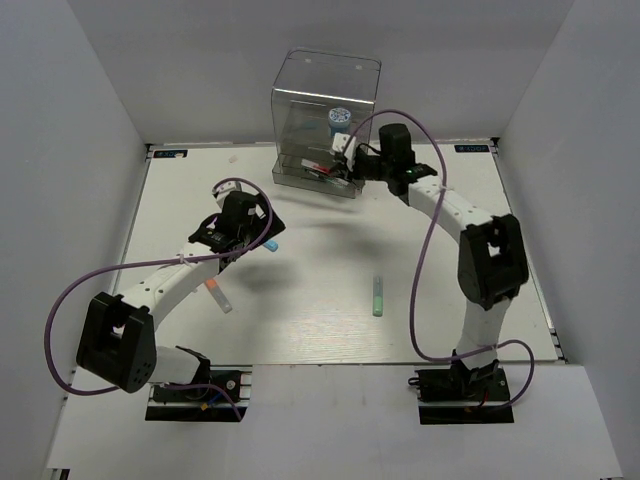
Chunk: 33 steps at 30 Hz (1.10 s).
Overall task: Sort the stationery into containers
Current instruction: Place the pen in the drawer, then close the drawer in the storage box.
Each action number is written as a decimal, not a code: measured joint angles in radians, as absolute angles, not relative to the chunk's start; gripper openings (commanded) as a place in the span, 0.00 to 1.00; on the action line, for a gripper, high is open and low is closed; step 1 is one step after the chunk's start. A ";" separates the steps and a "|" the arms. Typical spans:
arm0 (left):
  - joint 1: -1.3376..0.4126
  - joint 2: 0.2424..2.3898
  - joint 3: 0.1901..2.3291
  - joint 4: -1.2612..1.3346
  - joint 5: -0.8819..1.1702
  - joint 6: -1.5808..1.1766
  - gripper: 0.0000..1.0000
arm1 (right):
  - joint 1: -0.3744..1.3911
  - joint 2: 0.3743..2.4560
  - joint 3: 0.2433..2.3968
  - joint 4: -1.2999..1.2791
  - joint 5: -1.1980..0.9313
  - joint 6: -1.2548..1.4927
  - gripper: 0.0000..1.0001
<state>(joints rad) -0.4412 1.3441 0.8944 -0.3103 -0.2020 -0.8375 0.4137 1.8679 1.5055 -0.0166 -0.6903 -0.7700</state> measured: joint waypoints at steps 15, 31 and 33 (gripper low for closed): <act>-0.441 1.277 0.857 -0.351 -0.208 -0.861 1.00 | 0.426 2.218 1.755 0.147 -0.598 -0.683 0.36; -0.441 1.311 0.854 -0.343 -0.210 -0.866 0.99 | 0.431 2.202 1.884 -0.199 -0.917 -0.802 0.00; -0.441 1.311 0.854 -0.336 -0.209 -0.866 0.99 | 0.435 2.217 1.888 -0.236 -0.902 -0.833 0.00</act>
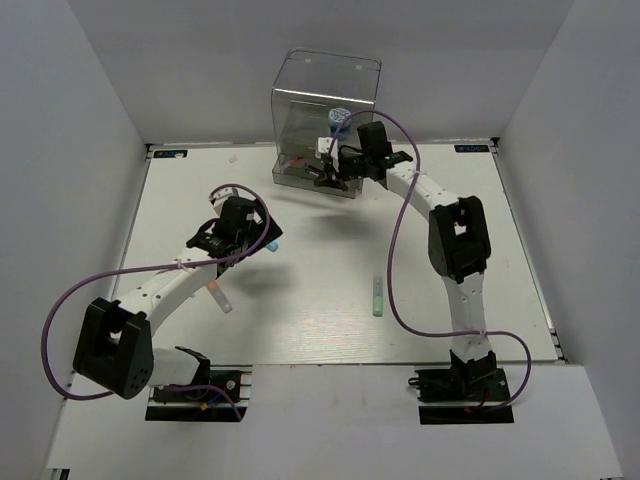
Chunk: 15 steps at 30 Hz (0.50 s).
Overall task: Sort the stationery into containers
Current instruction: Close the drawer in the storage box.
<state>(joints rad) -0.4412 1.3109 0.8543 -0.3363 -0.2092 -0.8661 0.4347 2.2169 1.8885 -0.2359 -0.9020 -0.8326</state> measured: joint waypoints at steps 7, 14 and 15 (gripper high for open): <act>-0.441 1.311 0.854 -0.335 -0.209 -0.867 0.99 | 0.444 2.287 1.881 -0.273 -0.754 -0.871 0.00; -0.441 1.311 0.854 -0.316 -0.202 -0.886 0.99 | 0.471 2.287 1.820 -0.125 -0.543 -0.835 0.00; -0.441 1.311 0.854 -0.307 -0.198 -0.891 0.99 | 0.474 2.287 1.808 -0.099 -0.510 -0.826 0.00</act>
